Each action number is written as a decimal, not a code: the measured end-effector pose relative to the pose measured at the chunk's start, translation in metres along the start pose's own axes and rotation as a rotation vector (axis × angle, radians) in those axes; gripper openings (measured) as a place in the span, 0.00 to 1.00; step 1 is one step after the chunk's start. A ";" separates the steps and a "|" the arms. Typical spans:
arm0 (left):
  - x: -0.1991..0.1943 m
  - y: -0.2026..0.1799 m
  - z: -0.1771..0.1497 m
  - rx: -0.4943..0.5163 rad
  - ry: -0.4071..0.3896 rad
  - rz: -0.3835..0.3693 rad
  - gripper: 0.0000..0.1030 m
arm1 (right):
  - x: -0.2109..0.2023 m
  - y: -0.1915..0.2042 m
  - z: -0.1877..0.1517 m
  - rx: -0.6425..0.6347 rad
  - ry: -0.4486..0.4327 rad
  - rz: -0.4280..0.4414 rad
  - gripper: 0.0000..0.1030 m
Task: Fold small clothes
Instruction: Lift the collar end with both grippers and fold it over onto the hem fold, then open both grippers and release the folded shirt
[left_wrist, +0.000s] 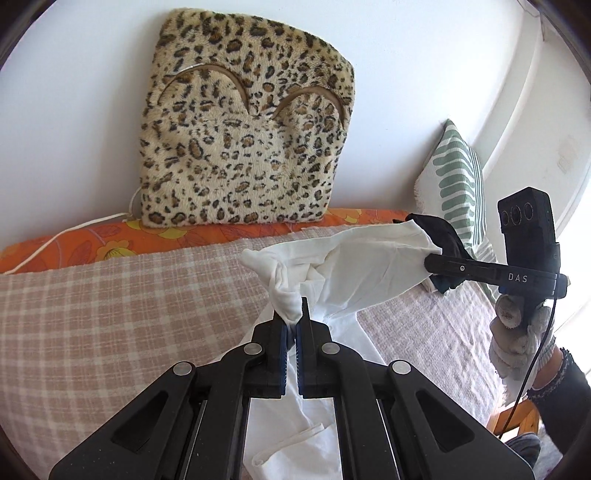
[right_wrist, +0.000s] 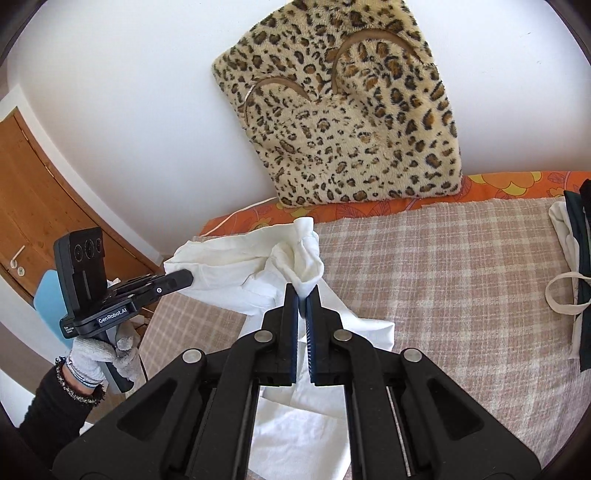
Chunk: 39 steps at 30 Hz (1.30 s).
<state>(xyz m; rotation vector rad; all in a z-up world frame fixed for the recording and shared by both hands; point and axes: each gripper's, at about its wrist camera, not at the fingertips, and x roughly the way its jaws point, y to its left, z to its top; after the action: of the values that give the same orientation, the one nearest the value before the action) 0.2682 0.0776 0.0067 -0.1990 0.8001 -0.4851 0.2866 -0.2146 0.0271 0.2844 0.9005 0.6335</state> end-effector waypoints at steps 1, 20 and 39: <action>-0.005 -0.003 -0.005 0.003 -0.003 0.001 0.02 | -0.005 0.003 -0.006 -0.005 -0.003 0.001 0.05; -0.030 -0.041 -0.134 0.185 0.073 0.050 0.02 | -0.030 0.040 -0.155 -0.184 0.061 -0.089 0.05; -0.033 -0.034 -0.217 0.277 0.204 0.081 0.08 | -0.025 0.052 -0.240 -0.419 0.188 -0.244 0.05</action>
<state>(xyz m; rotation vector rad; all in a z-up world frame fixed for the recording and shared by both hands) 0.0791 0.0665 -0.1092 0.1412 0.9259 -0.5393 0.0637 -0.1962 -0.0762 -0.2624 0.9403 0.6111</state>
